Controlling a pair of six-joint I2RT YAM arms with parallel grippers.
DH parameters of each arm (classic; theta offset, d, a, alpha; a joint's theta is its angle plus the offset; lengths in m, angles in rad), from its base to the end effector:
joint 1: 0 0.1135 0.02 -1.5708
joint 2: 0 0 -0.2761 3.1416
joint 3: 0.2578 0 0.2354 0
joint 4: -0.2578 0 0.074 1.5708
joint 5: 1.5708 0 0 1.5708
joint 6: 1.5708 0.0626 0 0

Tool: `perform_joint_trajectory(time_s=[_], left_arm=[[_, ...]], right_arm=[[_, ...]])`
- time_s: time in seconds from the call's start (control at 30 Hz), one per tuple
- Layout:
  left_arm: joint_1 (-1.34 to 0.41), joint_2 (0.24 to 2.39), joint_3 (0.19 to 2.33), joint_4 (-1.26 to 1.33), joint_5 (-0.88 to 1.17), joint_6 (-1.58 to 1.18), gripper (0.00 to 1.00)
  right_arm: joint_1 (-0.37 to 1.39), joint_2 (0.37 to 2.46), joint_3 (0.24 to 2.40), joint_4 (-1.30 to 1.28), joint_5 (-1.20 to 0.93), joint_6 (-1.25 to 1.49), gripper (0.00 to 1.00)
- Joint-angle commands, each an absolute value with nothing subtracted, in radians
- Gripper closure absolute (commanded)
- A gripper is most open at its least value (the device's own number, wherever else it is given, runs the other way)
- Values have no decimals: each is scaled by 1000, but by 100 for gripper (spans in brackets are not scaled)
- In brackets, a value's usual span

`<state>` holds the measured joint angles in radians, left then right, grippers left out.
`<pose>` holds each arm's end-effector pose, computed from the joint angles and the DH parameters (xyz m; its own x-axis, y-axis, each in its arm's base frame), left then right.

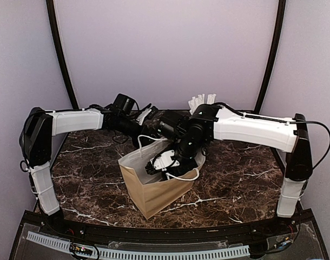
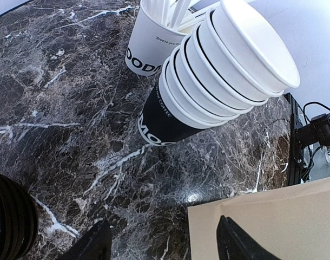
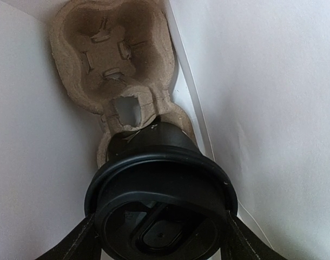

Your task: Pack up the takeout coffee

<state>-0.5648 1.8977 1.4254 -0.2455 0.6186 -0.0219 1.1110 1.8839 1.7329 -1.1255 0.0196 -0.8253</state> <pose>0.3462 -0.2623 0.2427 -0.5731 0.3420 -0.7447 0.7927 0.4620 -0.3978 0.1692 0.3388 0.2706 0.3684 -0.9115 -0.1830 -0.9181 -0.3257 -0.2259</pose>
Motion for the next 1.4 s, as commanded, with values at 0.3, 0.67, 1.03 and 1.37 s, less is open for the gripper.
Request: perform_joint_trajectory(time_s=[0.3, 0.67, 1.03, 1.37], left_arm=[[-560, 1823, 1393, -276, 639, -6, 30], [-560, 1816, 1385, -280, 640, -6, 30], [-559, 1809, 1376, -285, 643, -6, 31], [-560, 1803, 1375, -292, 644, -6, 30]], right_arm=[[1121, 1973, 1744, -1412, -110, -821, 100], [1105, 2001, 1625, -1238, -82, -808, 100], [1096, 2042, 1737, -1378, -64, -860, 100], [1086, 2041, 1800, -1348, -34, -767, 100]])
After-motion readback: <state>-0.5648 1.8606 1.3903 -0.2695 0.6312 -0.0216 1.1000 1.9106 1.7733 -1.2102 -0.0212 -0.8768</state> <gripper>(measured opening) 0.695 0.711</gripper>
